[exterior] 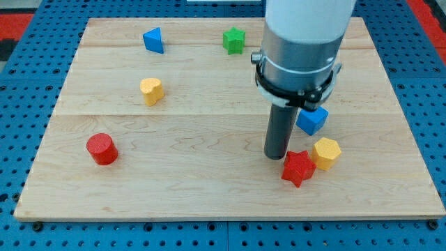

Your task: Push the red star to the bottom of the yellow hexagon

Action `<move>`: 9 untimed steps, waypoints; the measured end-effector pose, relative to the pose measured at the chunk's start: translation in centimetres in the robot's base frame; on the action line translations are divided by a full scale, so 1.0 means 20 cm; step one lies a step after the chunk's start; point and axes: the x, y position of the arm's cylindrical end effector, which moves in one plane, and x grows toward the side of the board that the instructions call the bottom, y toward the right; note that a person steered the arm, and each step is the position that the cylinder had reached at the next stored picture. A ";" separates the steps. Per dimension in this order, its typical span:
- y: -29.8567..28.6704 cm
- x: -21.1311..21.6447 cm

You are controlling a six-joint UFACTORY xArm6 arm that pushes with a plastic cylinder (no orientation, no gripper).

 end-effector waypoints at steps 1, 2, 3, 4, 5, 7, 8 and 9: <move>0.15 0.07; 0.14 0.20; -0.02 0.19; -0.40 0.24; -0.34 0.40; -0.20 0.45; -0.10 0.36; 0.00 0.35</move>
